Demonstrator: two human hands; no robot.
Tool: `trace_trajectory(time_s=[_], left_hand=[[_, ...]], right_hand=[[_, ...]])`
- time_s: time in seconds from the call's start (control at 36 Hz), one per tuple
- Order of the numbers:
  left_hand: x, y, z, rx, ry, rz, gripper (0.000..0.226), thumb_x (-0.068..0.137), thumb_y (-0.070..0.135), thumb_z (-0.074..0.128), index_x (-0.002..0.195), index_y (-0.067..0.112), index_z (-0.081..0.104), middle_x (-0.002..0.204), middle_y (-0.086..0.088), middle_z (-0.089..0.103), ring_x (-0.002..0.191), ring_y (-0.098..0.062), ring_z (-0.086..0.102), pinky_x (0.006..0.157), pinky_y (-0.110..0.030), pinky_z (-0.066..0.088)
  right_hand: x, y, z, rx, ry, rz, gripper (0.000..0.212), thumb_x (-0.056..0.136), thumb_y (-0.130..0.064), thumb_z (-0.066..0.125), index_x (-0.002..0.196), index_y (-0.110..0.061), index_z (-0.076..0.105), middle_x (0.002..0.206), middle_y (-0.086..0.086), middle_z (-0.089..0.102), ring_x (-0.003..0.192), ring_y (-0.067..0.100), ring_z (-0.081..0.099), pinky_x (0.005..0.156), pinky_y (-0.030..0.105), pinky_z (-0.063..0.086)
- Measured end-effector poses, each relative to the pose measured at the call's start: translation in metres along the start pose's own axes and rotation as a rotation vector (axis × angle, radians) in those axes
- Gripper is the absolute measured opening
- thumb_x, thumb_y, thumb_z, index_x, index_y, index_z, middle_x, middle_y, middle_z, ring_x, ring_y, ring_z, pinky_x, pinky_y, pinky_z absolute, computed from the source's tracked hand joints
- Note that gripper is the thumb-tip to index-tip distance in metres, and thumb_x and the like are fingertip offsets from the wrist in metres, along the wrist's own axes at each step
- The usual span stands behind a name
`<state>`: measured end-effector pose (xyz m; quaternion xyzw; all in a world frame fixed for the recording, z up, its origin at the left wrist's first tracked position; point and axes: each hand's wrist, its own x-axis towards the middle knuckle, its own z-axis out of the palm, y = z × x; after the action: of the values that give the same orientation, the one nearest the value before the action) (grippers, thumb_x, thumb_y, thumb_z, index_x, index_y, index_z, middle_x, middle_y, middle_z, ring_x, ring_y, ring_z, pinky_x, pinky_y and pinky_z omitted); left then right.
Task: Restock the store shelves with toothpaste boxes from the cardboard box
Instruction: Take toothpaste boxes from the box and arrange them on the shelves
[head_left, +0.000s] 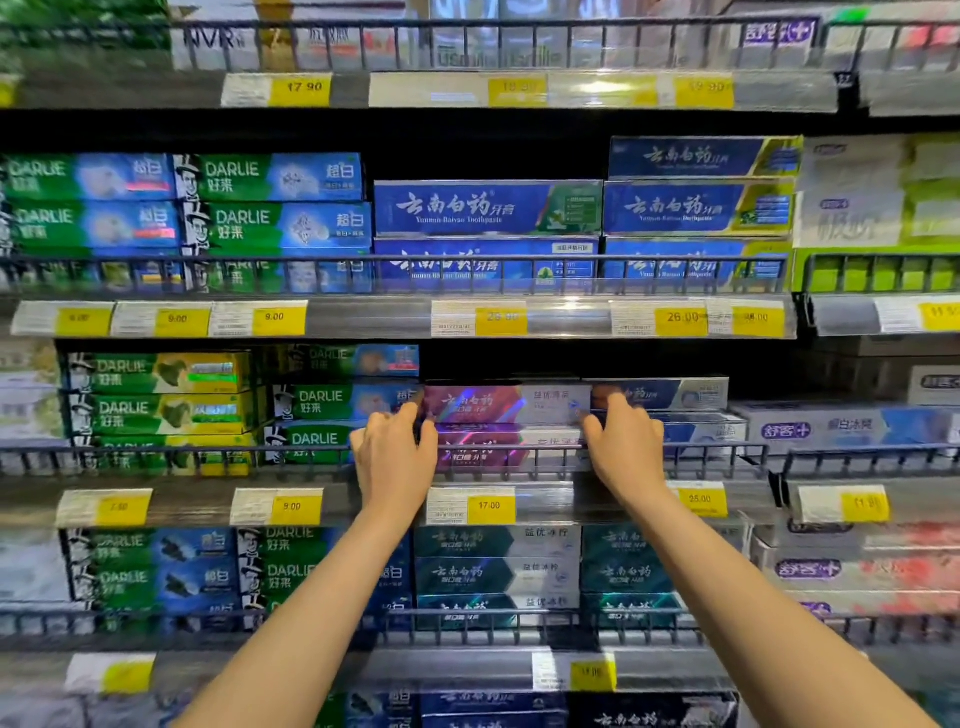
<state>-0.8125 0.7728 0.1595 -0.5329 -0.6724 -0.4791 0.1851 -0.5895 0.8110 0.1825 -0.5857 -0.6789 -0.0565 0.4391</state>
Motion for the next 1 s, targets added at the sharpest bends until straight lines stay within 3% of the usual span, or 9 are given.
trace_trajectory(time_s=[0.14,0.28,0.47,0.61,0.72,0.86,1.0], left_hand=[[0.0,0.001,0.002,0.024,0.005,0.055,0.023,0.095,0.023,0.047,0.091,0.007,0.063,0.093,-0.013,0.063,0.097,-0.031,0.05,0.083,-0.04,0.031],[-0.001,0.0,-0.001,0.067,-0.032,0.076,0.029,0.096,0.027,0.044,0.103,0.007,0.064,0.111,-0.011,0.061,0.106,-0.029,0.048,0.088,-0.041,0.032],[-0.005,-0.005,-0.003,-0.078,0.01,0.097,0.037,0.094,0.031,0.049,0.121,0.006,0.052,0.118,-0.011,0.055,0.115,-0.028,0.042,0.093,-0.042,0.032],[-0.017,0.009,-0.007,-0.176,0.089,0.366,0.039,0.088,0.036,0.04,0.115,0.014,0.057,0.112,-0.003,0.059,0.106,-0.016,0.044,0.087,-0.03,0.028],[-0.039,0.039,-0.002,-0.256,0.075,0.535,0.029,0.085,0.027,0.047,0.106,0.013,0.061,0.099,-0.001,0.062,0.094,-0.014,0.047,0.08,-0.028,0.028],[-0.098,0.086,0.024,-0.348,-0.165,0.629,0.03,0.089,0.03,0.044,0.11,0.014,0.059,0.098,0.001,0.061,0.09,-0.016,0.052,0.077,-0.025,0.032],[-0.168,0.117,0.051,-0.499,-0.712,0.448,0.031,0.092,0.027,0.054,0.12,0.013,0.053,0.103,-0.003,0.06,0.091,-0.021,0.056,0.081,-0.038,0.047]], right_hand=[[-0.002,0.0,0.004,-0.07,0.009,-0.012,0.031,0.096,-0.024,0.041,0.115,-0.006,0.057,0.11,0.02,0.062,0.107,0.035,0.049,0.086,0.04,0.033],[-0.003,-0.003,0.007,-0.191,-0.016,-0.027,0.037,0.097,-0.024,0.032,0.114,-0.007,0.061,0.122,0.013,0.058,0.109,0.033,0.046,0.087,0.04,0.035],[-0.006,-0.003,0.004,-0.092,0.01,-0.003,0.036,0.098,-0.027,0.034,0.115,-0.006,0.058,0.123,0.016,0.055,0.112,0.034,0.043,0.089,0.043,0.033],[-0.021,0.011,-0.01,0.073,0.098,-0.099,0.035,0.096,-0.024,0.045,0.128,-0.011,0.052,0.13,0.009,0.051,0.121,0.03,0.04,0.093,0.041,0.028],[-0.047,0.032,-0.029,0.069,0.124,-0.189,0.034,0.092,-0.027,0.044,0.119,-0.012,0.057,0.121,0.007,0.056,0.114,0.029,0.046,0.088,0.037,0.027],[-0.1,0.08,-0.056,-0.034,0.027,-0.146,0.037,0.087,-0.03,0.038,0.115,-0.014,0.057,0.113,0.005,0.056,0.107,0.025,0.048,0.084,0.034,0.026],[-0.155,0.139,-0.086,-0.07,-0.196,-0.038,0.026,0.092,-0.019,0.05,0.115,-0.01,0.058,0.112,0.009,0.06,0.105,0.028,0.054,0.088,0.043,0.043]])
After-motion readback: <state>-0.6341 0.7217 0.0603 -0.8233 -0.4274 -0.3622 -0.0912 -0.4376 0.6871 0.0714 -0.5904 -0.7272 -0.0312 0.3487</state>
